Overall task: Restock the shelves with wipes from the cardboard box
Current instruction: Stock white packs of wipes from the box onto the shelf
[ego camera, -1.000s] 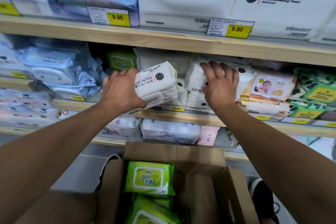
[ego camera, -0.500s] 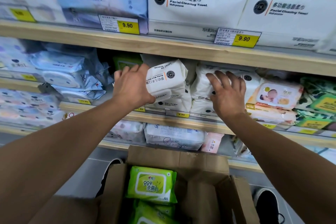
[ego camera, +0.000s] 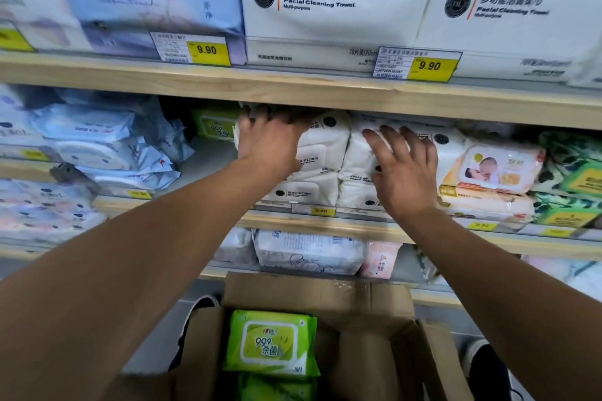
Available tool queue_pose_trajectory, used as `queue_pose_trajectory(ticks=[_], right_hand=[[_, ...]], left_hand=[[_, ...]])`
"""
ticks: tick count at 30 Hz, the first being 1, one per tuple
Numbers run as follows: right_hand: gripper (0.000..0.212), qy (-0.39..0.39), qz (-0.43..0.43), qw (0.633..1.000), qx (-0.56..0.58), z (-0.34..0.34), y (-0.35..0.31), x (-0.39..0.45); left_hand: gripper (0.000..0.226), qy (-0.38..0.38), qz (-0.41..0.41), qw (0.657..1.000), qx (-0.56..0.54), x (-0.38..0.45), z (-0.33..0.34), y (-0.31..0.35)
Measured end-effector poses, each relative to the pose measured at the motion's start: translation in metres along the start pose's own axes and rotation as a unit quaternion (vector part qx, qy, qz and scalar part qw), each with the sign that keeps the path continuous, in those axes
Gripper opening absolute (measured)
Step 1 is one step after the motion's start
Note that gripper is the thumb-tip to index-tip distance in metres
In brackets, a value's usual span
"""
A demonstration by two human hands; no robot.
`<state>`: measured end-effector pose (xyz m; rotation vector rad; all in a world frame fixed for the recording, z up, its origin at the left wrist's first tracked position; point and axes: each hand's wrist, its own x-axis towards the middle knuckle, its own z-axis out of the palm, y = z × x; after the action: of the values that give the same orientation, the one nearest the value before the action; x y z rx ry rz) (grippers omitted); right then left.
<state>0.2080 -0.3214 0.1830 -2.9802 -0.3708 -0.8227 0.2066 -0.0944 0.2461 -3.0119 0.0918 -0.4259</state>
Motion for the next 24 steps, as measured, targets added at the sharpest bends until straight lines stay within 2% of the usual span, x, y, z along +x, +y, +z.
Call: queue_pose_trajectory(ticks=[6, 14, 18, 24], right_hand=[[0.081, -0.010, -0.004, 1.000, -0.004, -0.003, -0.002, 0.000], [0.090, -0.031, 0.010, 0.999, -0.016, -0.004, -0.004, 0.002], [0.085, -0.044, 0.016, 0.999, -0.012, -0.012, -0.008, 0.003], [0.087, -0.050, 0.017, 0.998, 0.020, -0.038, -0.018, -0.014]], left_hand=[[0.077, 0.019, 0.005, 1.000, -0.011, -0.006, 0.011, 0.001], [0.090, 0.054, 0.059, 0.997, -0.021, 0.008, 0.012, -0.004], [0.091, 0.025, 0.044, 0.998, -0.028, 0.006, 0.012, -0.001], [0.077, 0.059, 0.040, 0.996, -0.057, -0.024, 0.002, 0.006]])
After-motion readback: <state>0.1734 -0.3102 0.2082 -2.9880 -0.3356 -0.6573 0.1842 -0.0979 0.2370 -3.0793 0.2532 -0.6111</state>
